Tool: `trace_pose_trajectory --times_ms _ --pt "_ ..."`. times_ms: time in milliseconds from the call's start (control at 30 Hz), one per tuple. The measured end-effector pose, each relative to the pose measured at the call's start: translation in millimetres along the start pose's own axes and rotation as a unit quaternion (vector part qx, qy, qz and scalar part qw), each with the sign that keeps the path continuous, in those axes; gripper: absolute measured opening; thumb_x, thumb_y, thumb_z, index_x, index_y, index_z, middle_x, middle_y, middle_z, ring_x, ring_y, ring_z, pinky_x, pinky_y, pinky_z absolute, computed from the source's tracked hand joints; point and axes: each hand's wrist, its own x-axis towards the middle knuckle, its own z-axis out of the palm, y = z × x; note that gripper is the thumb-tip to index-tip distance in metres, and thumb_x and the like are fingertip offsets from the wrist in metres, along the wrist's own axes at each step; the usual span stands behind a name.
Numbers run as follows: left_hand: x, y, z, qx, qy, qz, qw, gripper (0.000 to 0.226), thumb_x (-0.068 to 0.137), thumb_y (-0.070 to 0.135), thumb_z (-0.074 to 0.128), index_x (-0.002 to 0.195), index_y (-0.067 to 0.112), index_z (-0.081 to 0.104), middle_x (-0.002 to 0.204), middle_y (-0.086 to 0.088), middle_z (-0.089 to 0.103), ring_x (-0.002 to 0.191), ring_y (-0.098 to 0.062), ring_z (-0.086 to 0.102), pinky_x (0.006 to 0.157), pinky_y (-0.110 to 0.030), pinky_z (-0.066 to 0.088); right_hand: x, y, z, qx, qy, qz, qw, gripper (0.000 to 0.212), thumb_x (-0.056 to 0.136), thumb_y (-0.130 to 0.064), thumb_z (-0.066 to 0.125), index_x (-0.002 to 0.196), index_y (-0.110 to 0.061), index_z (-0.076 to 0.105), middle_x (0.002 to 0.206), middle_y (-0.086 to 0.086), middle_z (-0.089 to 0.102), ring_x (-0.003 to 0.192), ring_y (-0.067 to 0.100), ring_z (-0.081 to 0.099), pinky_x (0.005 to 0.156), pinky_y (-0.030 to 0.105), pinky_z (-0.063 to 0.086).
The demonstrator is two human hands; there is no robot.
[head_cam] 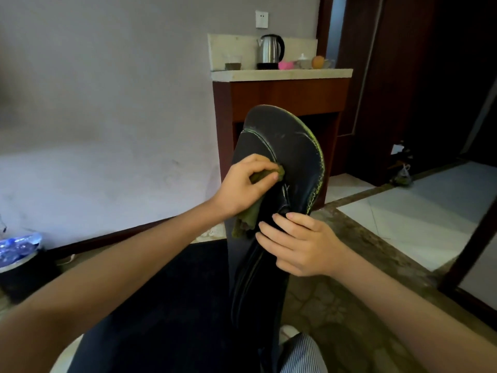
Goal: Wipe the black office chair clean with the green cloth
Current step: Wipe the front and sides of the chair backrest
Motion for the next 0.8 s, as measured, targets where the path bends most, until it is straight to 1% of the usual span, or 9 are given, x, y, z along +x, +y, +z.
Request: trace_pose_trajectory --times_ms 67,167,233,333,400,533,633,733,800 --pt "-10 9 0 -0.032 -0.028 0.017 0.999 0.025 0.083 0.031 0.058 0.102 0.018 0.065 0.097 0.015 0.054 0.094 0.002 0.054 0.089 -0.016 0.042 -2 3 1 -0.014 0.007 -0.01 1.0 0.03 0.091 -0.024 0.036 0.108 -0.013 0.058 0.106 0.0 0.07 0.107 0.021 0.05 0.105 0.032 0.023" --pt "-25 14 -2 -0.054 -0.048 0.043 0.996 0.026 0.082 0.029 0.058 0.104 0.016 0.065 0.1 0.009 0.055 0.096 0.003 0.054 0.088 -0.016 0.043 -6 3 4 -0.006 0.005 -0.02 1.0 0.03 0.093 -0.025 0.034 0.11 -0.014 0.056 0.106 -0.002 0.07 0.107 0.021 0.05 0.105 0.032 0.023" --pt "-23 8 -7 -0.043 -0.076 0.057 0.995 0.03 0.081 0.027 0.062 0.107 0.012 0.067 0.101 0.005 0.057 0.097 0.0 0.056 0.089 -0.018 0.046 -4 4 7 0.002 0.004 -0.014 1.0 0.031 0.094 -0.024 0.032 0.11 -0.014 0.056 0.106 -0.002 0.07 0.107 0.02 0.051 0.105 0.032 0.023" --pt "-8 3 -12 0.003 -0.097 0.042 0.994 0.03 0.08 0.021 0.066 0.108 0.011 0.068 0.097 0.011 0.057 0.093 0.0 0.057 0.087 -0.012 0.043 -7 9 12 -0.011 -0.001 -0.019 1.0 0.032 0.094 -0.024 0.031 0.112 -0.015 0.056 0.108 -0.002 0.07 0.108 0.02 0.05 0.105 0.032 0.022" --pt "7 -1 -10 0.035 -0.082 0.021 0.996 0.027 0.081 0.015 0.068 0.107 0.008 0.069 0.095 0.007 0.056 0.092 -0.005 0.056 0.087 -0.011 0.041 -10 11 12 -0.028 -0.021 -0.018 0.999 0.033 0.095 -0.025 0.029 0.113 -0.015 0.055 0.109 -0.002 0.069 0.109 0.02 0.049 0.107 0.033 0.021" --pt "31 -17 2 0.061 -0.014 -0.039 0.997 0.023 0.084 0.015 0.067 0.106 0.008 0.07 0.097 -0.003 0.062 0.093 -0.015 0.059 0.088 -0.023 0.044 -15 14 7 -0.003 -0.055 0.002 0.998 0.033 0.096 -0.025 0.028 0.115 -0.014 0.052 0.114 0.001 0.067 0.113 0.022 0.046 0.108 0.035 0.019" --pt "34 -17 16 0.036 0.041 -0.105 0.993 0.025 0.087 0.017 0.064 0.109 0.008 0.068 0.103 -0.007 0.064 0.097 -0.018 0.06 0.088 -0.02 0.042 -9 19 -4 0.009 -0.043 0.042 0.998 0.032 0.094 -0.022 0.033 0.115 -0.015 0.055 0.117 0.003 0.066 0.114 0.023 0.046 0.108 0.037 0.019" --pt "18 -6 22 0.003 0.054 -0.101 0.993 0.023 0.088 0.015 0.062 0.109 0.008 0.068 0.099 -0.001 0.06 0.097 -0.015 0.058 0.087 -0.018 0.04 0 31 -10 0.007 -0.03 0.136 0.99 0.032 0.087 -0.023 0.046 0.109 -0.013 0.066 0.119 0.006 0.065 0.116 0.024 0.045 0.109 0.037 0.02" --pt "0 2 24 -0.042 0.043 -0.076 0.995 0.023 0.088 0.013 0.062 0.11 0.008 0.068 0.099 0.003 0.057 0.097 -0.011 0.057 0.089 -0.015 0.041 0 41 -8 0.016 -0.035 0.178 0.983 0.032 0.084 -0.027 0.051 0.106 -0.01 0.066 0.115 0.009 0.065 0.116 0.024 0.044 0.11 0.037 0.022"
